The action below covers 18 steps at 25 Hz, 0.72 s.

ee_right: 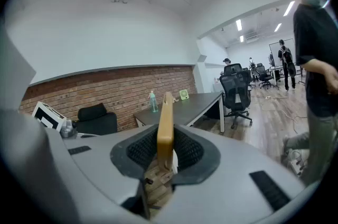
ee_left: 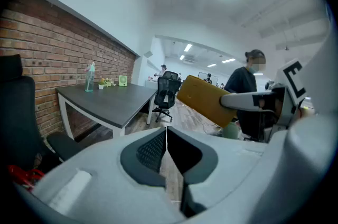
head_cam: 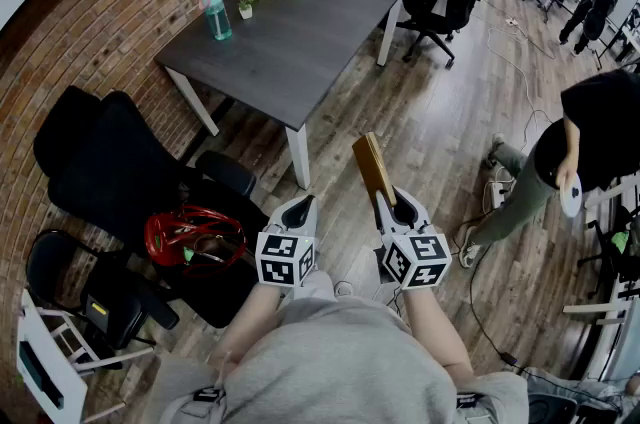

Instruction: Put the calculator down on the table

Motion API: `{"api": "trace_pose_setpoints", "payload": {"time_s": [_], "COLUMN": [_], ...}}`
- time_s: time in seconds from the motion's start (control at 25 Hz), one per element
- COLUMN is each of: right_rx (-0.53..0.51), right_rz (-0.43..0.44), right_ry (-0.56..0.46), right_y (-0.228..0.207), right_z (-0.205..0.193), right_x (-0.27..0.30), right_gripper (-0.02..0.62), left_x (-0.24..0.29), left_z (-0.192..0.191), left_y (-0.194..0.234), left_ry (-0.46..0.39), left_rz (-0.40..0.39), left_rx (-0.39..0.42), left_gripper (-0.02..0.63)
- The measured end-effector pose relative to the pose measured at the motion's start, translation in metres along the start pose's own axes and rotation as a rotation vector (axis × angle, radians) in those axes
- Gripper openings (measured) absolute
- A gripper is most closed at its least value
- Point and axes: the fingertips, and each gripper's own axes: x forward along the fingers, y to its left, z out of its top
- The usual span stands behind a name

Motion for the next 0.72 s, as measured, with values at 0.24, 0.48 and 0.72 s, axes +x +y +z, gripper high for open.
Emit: {"api": "trace_pose_setpoints", "payload": {"time_s": [0.24,0.48,0.72], "right_rx": [0.005,0.009,0.016], "right_rz": [0.016,0.014,0.004], "right_ry": [0.011,0.003,0.001], "right_y": [0.003,-0.007,-0.023], "right_z": [-0.016,-0.019,-0.018], "right_x": [-0.031,-0.045,-0.052], "right_gripper": [0.084,0.083,0.083], "left_x": [-0.018,-0.018,-0.011], "left_z": [-0.009,-0.008,-0.011], "left_y": [-0.023,-0.039,-0.052], "left_ry": [-0.008,-0.017,-0.005], "left_rz": [0.0,-0.004,-0.01], "left_rx": [0.015,0.025,0.031], "left_gripper": [0.018,0.018,0.018]}}
